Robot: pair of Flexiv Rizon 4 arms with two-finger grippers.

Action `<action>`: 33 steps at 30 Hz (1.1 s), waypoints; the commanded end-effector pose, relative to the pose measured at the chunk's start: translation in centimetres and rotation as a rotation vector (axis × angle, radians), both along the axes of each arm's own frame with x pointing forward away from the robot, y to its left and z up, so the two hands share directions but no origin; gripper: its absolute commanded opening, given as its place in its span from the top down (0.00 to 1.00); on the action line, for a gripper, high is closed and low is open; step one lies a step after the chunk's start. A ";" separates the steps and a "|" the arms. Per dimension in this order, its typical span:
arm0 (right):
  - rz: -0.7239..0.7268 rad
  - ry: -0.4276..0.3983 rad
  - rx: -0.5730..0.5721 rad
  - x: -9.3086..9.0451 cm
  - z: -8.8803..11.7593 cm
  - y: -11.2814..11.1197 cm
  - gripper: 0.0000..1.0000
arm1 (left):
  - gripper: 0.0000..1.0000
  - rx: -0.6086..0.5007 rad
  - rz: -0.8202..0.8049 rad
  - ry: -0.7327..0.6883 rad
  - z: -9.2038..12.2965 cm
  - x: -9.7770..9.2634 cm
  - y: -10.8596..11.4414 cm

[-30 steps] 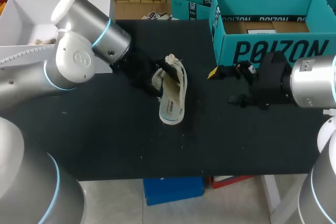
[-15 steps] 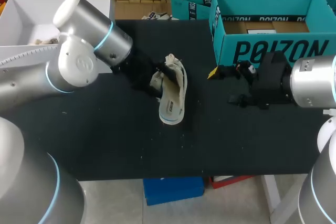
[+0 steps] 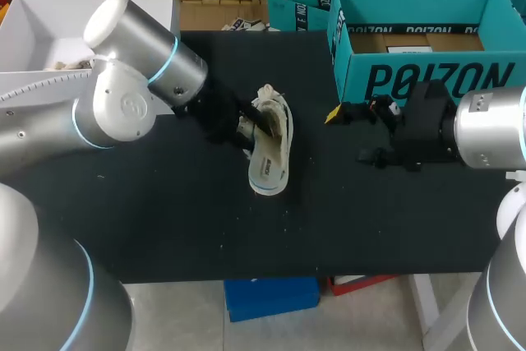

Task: Take the shoe out of the shoebox, open the shoe tongue, remove and reinsert the insole, then place the shoe into the shoebox

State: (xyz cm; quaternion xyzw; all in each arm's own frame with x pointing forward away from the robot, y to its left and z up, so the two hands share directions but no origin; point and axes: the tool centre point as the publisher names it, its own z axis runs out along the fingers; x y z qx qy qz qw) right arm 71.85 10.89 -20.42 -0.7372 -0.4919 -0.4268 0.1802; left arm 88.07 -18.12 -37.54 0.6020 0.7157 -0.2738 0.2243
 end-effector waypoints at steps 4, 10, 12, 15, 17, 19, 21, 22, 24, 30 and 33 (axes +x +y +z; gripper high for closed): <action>0.000 0.000 0.000 0.0 0.0 0.1 0.00 | 0.51 0.010 0.008 0.001 -0.9 0.3 -0.3; 0.000 0.000 0.000 0.0 0.0 0.1 0.00 | 0.73 0.016 0.016 -0.007 -1.1 0.4 -0.5; 0.000 0.000 0.000 0.0 0.0 0.1 0.00 | 0.90 0.016 0.018 -0.008 -1.1 0.4 -0.5; 0.000 0.000 0.000 0.0 0.0 0.1 0.00 | 1.00 0.014 0.017 -0.011 -1.1 0.3 -0.8; 0.000 0.000 0.000 0.0 0.0 0.1 0.00 | 1.00 0.011 0.013 -0.010 -1.1 0.1 -1.0; 0.000 0.000 0.000 0.0 0.0 0.1 0.00 | 1.00 -0.001 0.009 -0.002 -1.0 -0.1 -1.0; 0.000 0.000 0.000 0.0 0.0 0.1 0.00 | 1.00 -0.018 0.003 0.014 -0.8 -0.6 -1.0; 0.000 0.000 0.000 0.0 0.0 0.1 0.00 | 1.00 -0.024 0.001 0.019 -0.8 -0.8 -1.0; 0.000 0.000 0.000 0.0 0.0 0.1 0.00 | 1.00 -0.039 -0.008 0.035 -0.6 -1.5 -1.0; 0.000 0.000 0.000 0.0 0.0 0.1 0.00 | 1.00 -0.079 -0.028 0.058 0.3 -3.2 -0.7; 0.000 0.000 0.000 0.0 0.0 0.1 0.00 | 1.00 -0.090 -0.032 0.063 0.9 -3.9 -0.6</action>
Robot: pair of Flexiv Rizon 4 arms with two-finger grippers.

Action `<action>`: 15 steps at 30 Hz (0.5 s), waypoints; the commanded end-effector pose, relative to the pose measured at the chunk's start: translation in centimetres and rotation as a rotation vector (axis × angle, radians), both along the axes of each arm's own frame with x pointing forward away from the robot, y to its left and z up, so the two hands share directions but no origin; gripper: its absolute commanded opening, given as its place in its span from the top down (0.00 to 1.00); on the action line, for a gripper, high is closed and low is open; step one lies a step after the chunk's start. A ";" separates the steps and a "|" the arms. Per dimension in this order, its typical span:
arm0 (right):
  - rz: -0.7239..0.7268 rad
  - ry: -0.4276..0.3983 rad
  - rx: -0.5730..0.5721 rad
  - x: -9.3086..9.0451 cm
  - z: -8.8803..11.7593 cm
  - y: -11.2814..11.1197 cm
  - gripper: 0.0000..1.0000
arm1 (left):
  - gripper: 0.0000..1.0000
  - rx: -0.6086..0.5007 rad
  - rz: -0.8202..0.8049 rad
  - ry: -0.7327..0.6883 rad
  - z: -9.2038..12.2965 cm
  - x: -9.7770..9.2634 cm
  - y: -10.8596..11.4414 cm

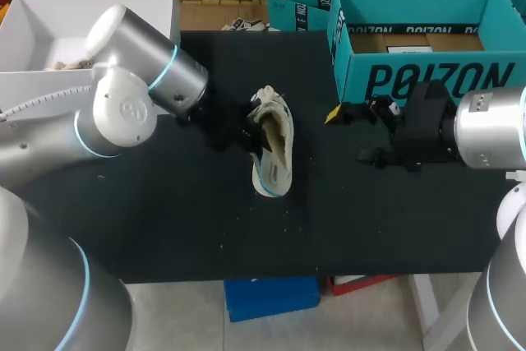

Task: Take the shoe out of the shoebox, open the shoe tongue, remove and reinsert the insole, then place the shoe into the shoebox

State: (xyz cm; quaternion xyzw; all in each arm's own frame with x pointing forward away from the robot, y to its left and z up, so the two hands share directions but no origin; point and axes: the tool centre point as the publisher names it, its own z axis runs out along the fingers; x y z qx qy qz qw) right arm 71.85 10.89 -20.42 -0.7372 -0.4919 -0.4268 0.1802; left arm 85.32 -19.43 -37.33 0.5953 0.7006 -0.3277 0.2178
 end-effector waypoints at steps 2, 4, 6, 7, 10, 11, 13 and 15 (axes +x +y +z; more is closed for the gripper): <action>0.000 0.000 0.000 0.0 0.0 0.1 0.00 | 1.00 -0.015 0.004 -0.005 1.1 -1.6 0.8; 0.000 0.000 0.000 0.0 0.0 0.1 0.00 | 1.00 -0.017 0.003 -0.005 1.5 -2.1 0.8; 0.000 0.000 0.000 0.0 0.0 0.1 0.00 | 1.00 -0.020 0.001 -0.005 1.8 -2.5 0.8; 0.000 0.000 0.000 0.0 0.0 0.1 0.00 | 1.00 -0.021 0.001 -0.005 2.0 -2.7 0.8; 0.000 0.000 0.000 0.0 0.0 0.1 0.00 | 1.00 -0.027 0.002 0.001 2.1 -3.4 0.9; 0.000 0.000 0.000 0.0 0.0 0.1 0.00 | 1.00 -0.030 0.002 0.004 2.1 -3.6 0.9; 0.000 0.000 0.000 0.0 0.0 0.1 0.00 | 1.00 -0.036 0.004 0.010 2.1 -3.8 1.0; 0.000 0.000 0.000 0.0 0.0 0.1 0.00 | 1.00 -0.040 0.005 0.011 2.4 -4.1 1.1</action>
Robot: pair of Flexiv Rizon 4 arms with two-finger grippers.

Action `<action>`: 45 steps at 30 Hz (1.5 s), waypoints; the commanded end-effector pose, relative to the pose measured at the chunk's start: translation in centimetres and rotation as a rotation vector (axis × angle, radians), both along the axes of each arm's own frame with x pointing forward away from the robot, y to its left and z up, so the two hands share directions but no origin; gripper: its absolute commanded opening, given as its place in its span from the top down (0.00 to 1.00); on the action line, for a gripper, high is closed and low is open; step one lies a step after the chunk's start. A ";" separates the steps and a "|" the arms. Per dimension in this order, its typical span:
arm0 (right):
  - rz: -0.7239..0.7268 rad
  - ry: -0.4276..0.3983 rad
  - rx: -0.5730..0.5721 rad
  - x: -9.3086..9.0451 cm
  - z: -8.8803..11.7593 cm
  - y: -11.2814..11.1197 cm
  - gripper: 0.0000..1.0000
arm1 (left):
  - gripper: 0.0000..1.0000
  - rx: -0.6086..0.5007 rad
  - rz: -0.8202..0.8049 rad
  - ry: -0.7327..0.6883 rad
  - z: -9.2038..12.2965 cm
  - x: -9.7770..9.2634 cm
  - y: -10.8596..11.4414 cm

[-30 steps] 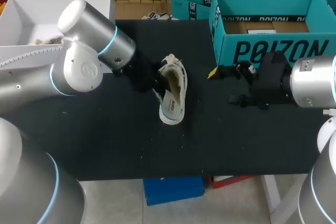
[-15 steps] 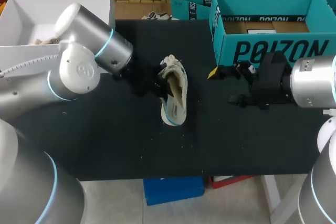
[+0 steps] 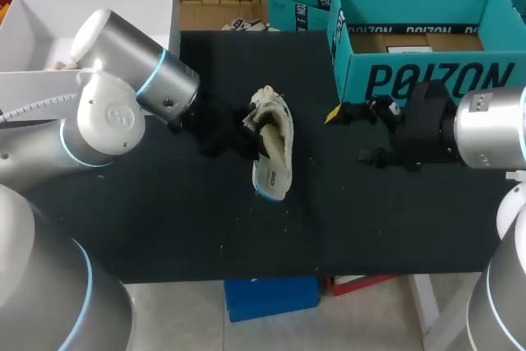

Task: Take the shoe out of the shoebox, open the shoe tongue, remove and reinsert the insole, then place the shoe into the shoebox

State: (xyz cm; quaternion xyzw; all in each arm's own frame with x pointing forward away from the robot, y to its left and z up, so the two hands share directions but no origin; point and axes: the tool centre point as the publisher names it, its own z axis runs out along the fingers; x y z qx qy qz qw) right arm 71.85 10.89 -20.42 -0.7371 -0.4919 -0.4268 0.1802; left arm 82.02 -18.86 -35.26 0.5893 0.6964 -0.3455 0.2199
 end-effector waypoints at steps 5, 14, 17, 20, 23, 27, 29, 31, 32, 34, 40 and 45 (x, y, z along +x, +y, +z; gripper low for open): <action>0.000 0.000 0.000 0.0 0.0 0.1 0.00 | 1.00 -0.029 0.017 -0.014 0.8 -1.1 0.7; 0.000 0.000 0.000 0.0 0.0 0.1 0.00 | 1.00 -0.091 0.056 0.029 1.1 -1.5 0.9; 0.000 0.000 0.000 0.0 0.0 0.1 0.00 | 1.00 -0.121 0.071 0.083 0.7 -1.6 1.0; 0.000 0.000 0.000 0.0 0.0 0.1 0.00 | 1.00 -0.136 0.076 0.099 0.7 -1.8 0.9; 0.000 0.000 0.000 0.0 0.0 0.1 0.00 | 1.00 -0.140 0.085 0.103 0.6 -2.0 1.0; 0.000 0.000 0.000 0.0 0.0 0.1 0.00 | 1.00 -0.142 0.096 0.111 0.4 -2.0 1.0; 0.000 0.000 0.000 0.0 0.0 0.1 0.00 | 1.00 -0.137 0.096 0.107 0.4 -1.9 1.0; 0.000 0.000 0.000 0.0 0.0 0.1 0.00 | 1.00 -0.128 0.088 0.099 0.6 -1.9 0.9; 0.000 0.000 0.000 0.0 0.0 0.1 0.00 | 1.00 -0.121 0.083 0.097 0.7 -1.8 0.9; 0.000 0.000 0.000 0.0 0.0 0.1 0.00 | 1.00 -0.108 0.071 0.088 0.9 -1.9 1.0; 0.000 0.000 0.000 0.0 0.0 0.1 0.00 | 1.00 -0.070 0.056 0.076 1.2 -1.9 1.7; 0.000 0.000 0.000 0.0 0.0 0.1 0.00 | 1.00 -0.047 0.048 0.076 1.1 -2.0 2.2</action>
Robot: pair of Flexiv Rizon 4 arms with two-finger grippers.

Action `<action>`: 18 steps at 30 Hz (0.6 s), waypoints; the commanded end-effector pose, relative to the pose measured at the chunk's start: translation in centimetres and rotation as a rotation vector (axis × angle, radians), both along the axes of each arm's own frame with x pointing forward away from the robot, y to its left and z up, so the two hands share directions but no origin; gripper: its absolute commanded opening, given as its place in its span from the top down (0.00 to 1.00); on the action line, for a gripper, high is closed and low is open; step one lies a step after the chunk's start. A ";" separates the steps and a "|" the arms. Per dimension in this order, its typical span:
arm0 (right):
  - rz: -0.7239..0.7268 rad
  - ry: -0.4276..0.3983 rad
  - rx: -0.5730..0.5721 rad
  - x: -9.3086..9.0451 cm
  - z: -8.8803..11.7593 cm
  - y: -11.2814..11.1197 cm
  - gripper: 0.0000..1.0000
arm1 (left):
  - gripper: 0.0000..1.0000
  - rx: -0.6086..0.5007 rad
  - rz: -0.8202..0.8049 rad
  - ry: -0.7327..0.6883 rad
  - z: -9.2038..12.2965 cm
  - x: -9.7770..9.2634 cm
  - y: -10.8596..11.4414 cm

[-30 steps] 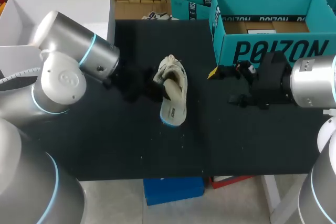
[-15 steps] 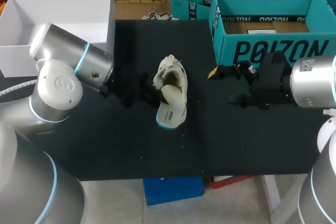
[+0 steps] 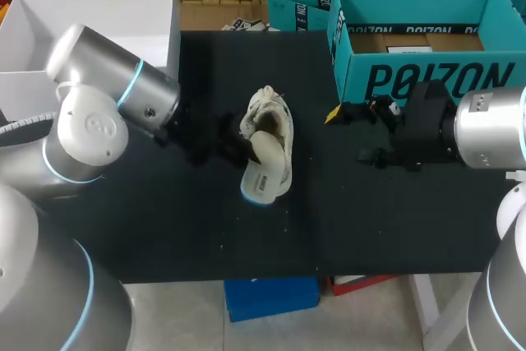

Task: Take the shoe out of the shoebox, open the shoe tongue, remove and reinsert the insole, then place the shoe into the shoebox

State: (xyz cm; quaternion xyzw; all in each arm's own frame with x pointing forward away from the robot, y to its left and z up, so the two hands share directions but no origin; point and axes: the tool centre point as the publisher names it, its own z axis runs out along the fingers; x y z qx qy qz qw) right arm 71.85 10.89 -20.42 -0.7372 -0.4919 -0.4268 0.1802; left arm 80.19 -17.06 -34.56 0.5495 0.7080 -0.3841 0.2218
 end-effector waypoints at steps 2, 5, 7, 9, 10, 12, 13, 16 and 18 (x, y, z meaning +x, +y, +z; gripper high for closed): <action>0.000 0.000 0.000 0.0 0.0 0.1 0.00 | 1.00 0.024 -0.012 -0.004 0.5 -0.3 0.5; 0.000 0.000 0.000 0.0 0.0 0.1 0.00 | 1.00 0.028 -0.015 -0.002 0.1 -0.4 0.4; 0.000 0.000 0.000 0.0 0.0 0.1 0.00 | 1.00 0.031 -0.017 0.003 -0.2 -0.4 0.3; 0.000 0.000 0.000 0.0 0.0 0.1 0.00 | 1.00 0.033 -0.020 0.006 -0.6 -0.4 0.0; 0.000 0.000 0.000 0.0 0.0 0.1 0.00 | 1.00 0.034 -0.022 0.008 -0.7 -0.3 -0.2; 0.000 0.000 0.000 0.0 0.0 0.1 0.00 | 1.00 0.034 -0.025 0.010 -0.9 -0.1 -0.5; 0.000 0.000 0.000 0.0 0.0 0.1 0.00 | 1.00 0.033 -0.026 0.011 -0.9 -0.1 -0.7; 0.000 0.000 0.000 0.0 0.0 0.1 0.00 | 1.00 0.029 -0.028 0.011 -0.8 0.0 -1.0; 0.000 0.000 0.000 0.0 0.0 0.1 0.00 | 1.00 0.028 -0.030 0.009 -0.8 0.2 -1.1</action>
